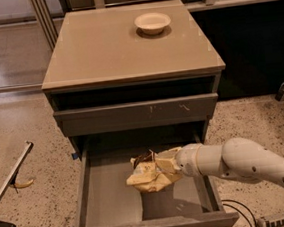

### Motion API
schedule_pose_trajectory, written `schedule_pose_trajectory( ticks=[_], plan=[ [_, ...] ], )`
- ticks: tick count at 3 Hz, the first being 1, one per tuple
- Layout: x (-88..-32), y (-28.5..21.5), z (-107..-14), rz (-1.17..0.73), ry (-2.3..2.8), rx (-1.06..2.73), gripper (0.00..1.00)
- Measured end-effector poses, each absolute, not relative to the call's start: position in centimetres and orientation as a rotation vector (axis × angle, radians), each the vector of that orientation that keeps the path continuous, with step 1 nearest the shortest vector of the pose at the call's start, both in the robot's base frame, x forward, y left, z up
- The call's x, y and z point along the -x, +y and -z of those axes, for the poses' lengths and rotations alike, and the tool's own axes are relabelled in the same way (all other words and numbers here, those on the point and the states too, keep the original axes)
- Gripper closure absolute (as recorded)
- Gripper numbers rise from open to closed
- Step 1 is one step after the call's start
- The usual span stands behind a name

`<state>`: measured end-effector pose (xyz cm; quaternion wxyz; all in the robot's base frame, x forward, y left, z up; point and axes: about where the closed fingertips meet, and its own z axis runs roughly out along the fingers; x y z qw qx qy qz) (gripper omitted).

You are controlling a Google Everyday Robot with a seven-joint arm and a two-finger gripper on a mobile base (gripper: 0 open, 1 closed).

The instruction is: Pick brown chip bag from middle drawer and place on counter

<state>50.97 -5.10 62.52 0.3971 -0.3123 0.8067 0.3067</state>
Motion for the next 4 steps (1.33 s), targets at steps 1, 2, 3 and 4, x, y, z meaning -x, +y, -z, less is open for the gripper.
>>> schedule_pose_trajectory(
  ticks=[1, 2, 3, 4],
  plan=[
    [-52.0, -6.8, -68.8, -0.733, 1.951, 0.863, 1.00],
    [-53.7, -8.4, -75.6, -0.680, 1.866, 0.906, 1.00],
    [-55.4, -10.9, -82.8, -0.580, 1.813, 0.897, 1.00],
    [-57.5, -13.2, -89.1, -0.506, 1.796, 0.865, 1.00]
  ],
)
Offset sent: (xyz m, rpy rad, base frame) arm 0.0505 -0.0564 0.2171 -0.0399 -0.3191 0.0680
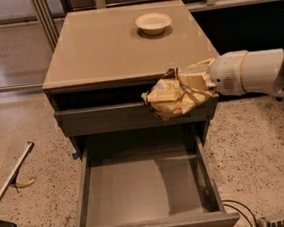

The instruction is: Pick brown chip bag from middle drawer and place on counter

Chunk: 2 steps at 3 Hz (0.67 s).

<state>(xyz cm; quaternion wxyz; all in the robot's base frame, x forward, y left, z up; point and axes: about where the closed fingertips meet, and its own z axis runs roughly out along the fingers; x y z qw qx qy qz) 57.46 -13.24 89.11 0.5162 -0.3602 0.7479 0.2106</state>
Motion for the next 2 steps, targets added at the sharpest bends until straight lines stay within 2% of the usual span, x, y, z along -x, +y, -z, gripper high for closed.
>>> schedule_pose_trajectory(
  ticks=[1, 2],
  plan=[
    [-61.01, -14.69, -95.17, -0.486, 1.790, 0.825, 1.00],
    [-60.98, -14.66, -95.10, -0.486, 1.791, 0.826, 1.00]
  ],
)
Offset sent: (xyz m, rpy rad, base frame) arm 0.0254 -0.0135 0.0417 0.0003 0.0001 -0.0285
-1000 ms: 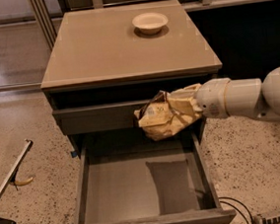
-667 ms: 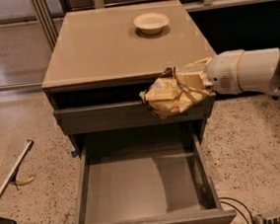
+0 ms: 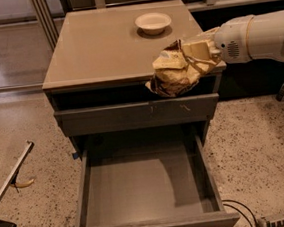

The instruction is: Pick brown chip bag from middle drawer and place on counter

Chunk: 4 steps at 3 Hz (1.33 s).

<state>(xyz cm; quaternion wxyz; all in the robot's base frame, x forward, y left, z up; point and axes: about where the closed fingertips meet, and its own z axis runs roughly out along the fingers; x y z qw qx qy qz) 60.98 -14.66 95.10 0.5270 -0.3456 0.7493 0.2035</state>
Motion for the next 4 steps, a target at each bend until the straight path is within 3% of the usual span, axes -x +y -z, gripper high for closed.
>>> schedule_pose_trajectory(
  ticks=[2, 4],
  plan=[
    [-61.9, -12.7, -100.7, -0.416, 1.670, 0.937, 1.00],
    [-66.6, -8.6, -101.5, -0.468, 1.630, 1.018, 1.00]
  ],
)
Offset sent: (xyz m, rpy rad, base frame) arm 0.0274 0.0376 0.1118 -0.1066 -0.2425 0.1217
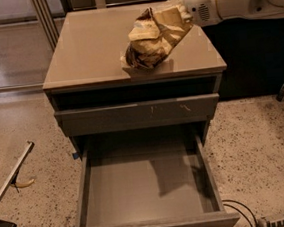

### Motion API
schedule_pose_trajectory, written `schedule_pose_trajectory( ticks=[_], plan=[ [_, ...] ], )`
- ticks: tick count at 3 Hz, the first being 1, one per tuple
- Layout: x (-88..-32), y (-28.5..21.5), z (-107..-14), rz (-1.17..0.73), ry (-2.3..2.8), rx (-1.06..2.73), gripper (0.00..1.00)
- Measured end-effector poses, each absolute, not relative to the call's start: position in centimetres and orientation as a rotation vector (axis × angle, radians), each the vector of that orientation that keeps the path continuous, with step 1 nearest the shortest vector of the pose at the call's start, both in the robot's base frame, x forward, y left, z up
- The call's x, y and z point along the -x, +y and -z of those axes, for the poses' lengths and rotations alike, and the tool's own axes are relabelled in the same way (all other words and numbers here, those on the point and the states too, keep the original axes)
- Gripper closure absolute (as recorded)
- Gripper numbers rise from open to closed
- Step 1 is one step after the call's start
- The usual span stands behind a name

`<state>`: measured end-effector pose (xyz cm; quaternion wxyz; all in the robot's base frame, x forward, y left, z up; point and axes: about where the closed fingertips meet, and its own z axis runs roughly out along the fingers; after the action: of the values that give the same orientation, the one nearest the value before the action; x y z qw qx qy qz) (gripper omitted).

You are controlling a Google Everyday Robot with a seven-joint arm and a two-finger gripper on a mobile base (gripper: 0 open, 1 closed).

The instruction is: Pick brown chip bag from middle drawer and place on counter

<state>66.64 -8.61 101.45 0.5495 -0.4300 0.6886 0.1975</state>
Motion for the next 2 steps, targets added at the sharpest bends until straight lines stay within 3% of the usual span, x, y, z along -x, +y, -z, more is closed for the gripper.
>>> schedule_pose_trajectory(
  ticks=[2],
  plan=[
    [-71.5, -3.9, -96.0, -0.590, 1.622, 1.025, 1.00]
  ],
)
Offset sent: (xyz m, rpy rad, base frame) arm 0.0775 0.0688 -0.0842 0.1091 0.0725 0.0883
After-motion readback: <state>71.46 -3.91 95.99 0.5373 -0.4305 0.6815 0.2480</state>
